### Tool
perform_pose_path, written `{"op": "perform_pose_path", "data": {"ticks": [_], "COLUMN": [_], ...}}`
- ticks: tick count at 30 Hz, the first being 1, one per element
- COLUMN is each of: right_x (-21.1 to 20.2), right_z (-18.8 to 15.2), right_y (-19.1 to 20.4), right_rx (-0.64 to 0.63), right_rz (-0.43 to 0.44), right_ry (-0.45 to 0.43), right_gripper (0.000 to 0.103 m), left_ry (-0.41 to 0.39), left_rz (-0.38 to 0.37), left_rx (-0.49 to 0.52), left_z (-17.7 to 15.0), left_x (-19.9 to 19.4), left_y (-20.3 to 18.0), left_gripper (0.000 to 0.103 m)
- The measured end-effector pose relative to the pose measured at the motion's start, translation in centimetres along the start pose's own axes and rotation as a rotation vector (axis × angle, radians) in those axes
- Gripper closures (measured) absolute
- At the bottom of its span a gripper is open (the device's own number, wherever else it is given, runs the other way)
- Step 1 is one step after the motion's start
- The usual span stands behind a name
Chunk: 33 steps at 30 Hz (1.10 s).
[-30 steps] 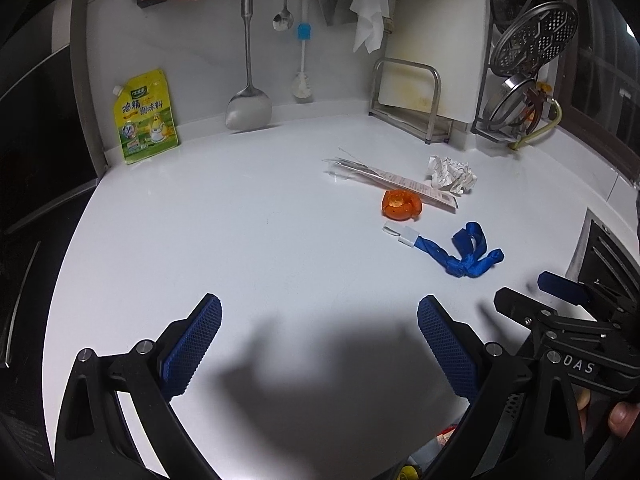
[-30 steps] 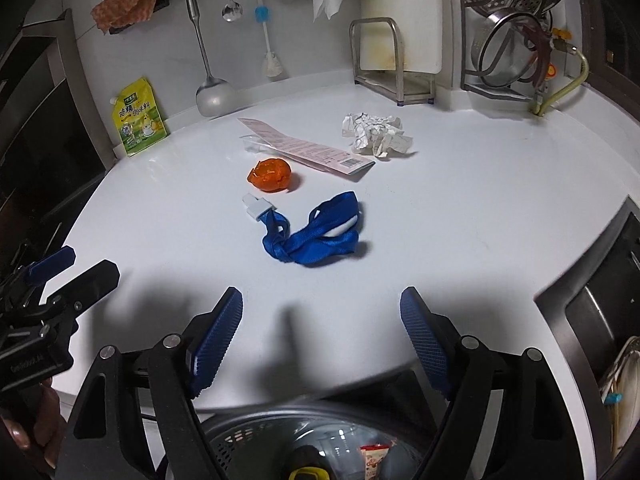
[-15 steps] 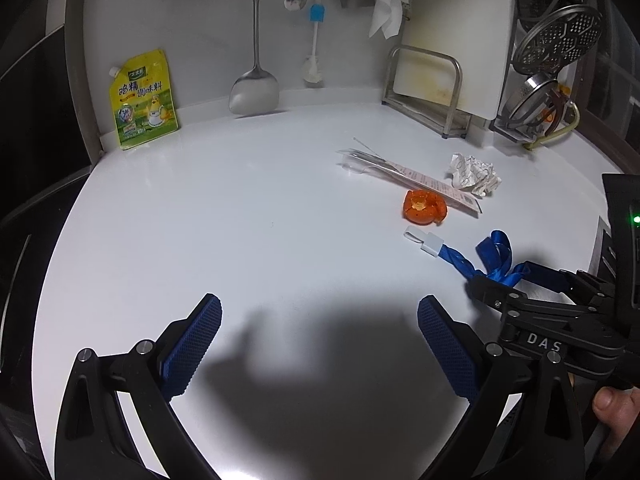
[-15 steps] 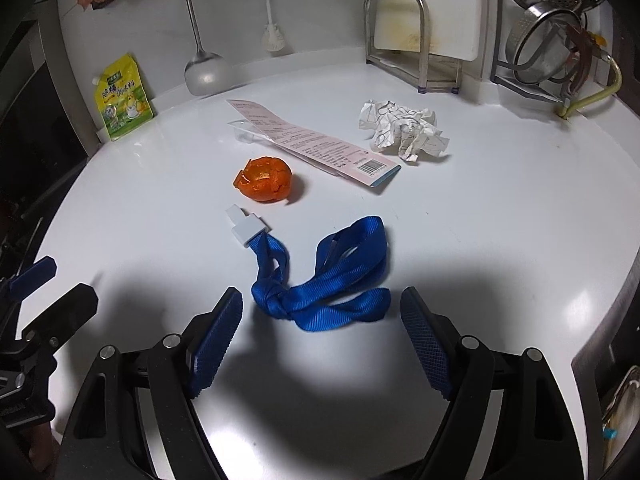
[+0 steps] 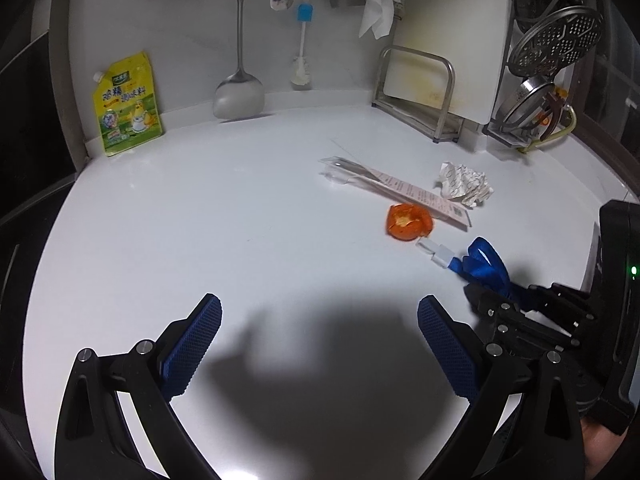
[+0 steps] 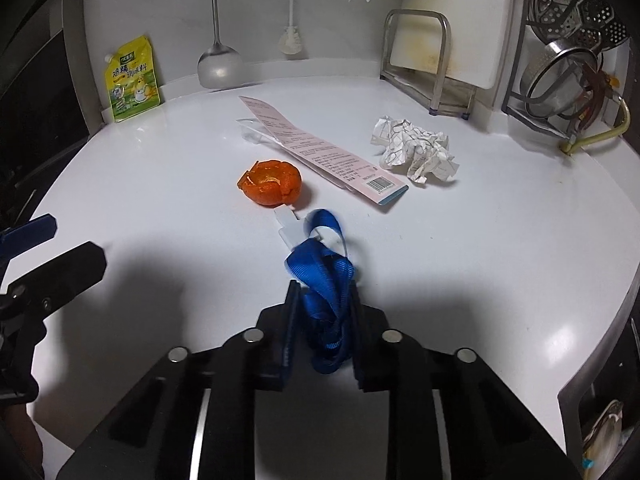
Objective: Collect trash
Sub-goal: 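Grasp the blue lanyard with the right tool while the left tool grasps the orange peel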
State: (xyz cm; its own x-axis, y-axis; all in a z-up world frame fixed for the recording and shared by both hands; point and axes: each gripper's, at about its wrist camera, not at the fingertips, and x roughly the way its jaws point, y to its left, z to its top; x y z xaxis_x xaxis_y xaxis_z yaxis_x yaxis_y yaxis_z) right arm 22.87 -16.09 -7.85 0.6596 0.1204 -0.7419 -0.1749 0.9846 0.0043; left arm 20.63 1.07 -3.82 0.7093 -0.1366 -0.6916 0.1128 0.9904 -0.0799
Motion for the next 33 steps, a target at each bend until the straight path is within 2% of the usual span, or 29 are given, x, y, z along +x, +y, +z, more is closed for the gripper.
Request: {"op": "perform_pose_path", "data": {"ticks": [8, 16, 20, 28, 29, 33], "right_x": [-2.5, -4.6, -4.7, -5.4, -5.4, -5.5], "right_z": [0.1, -0.3, -0.4, -0.6, -0.6, -0.6], "right_y": [-4.6, -9.1, -9.4, -9.4, -9.4, -9.4], "right_rx": [0.135, 0.268, 0.282, 0.289, 0.291, 0.293], "right_rz": [0.016, 0.03, 0.055, 0.1, 0.105, 0.115], "right_ry": [-0.068, -0.127, -0.136, -0.158, -0.159, -0.162], "right_gripper": [0.085, 0.085, 0.085, 0.085, 0.085, 0.085], "left_ry": [0.004, 0.036, 0.103, 0.12, 0.119, 0.153], "left_rz": [-0.04, -0.012, -0.014, 0.057, 0.06, 0.066], "left_rx": [-0.009, 0.015, -0.032, -0.004, 0.002, 0.032], "left_z": [1.6, 3.5, 4.6, 5.3, 5.3, 5.1], "left_x": [2.0, 5.5, 7.8, 10.0, 10.1, 11.1], "left_y": [-2.7, -5.8, -6.1, -7.2, -7.3, -7.8], "left_gripper": [0.006, 0.006, 0.006, 0.008, 0.009, 0.029]}}
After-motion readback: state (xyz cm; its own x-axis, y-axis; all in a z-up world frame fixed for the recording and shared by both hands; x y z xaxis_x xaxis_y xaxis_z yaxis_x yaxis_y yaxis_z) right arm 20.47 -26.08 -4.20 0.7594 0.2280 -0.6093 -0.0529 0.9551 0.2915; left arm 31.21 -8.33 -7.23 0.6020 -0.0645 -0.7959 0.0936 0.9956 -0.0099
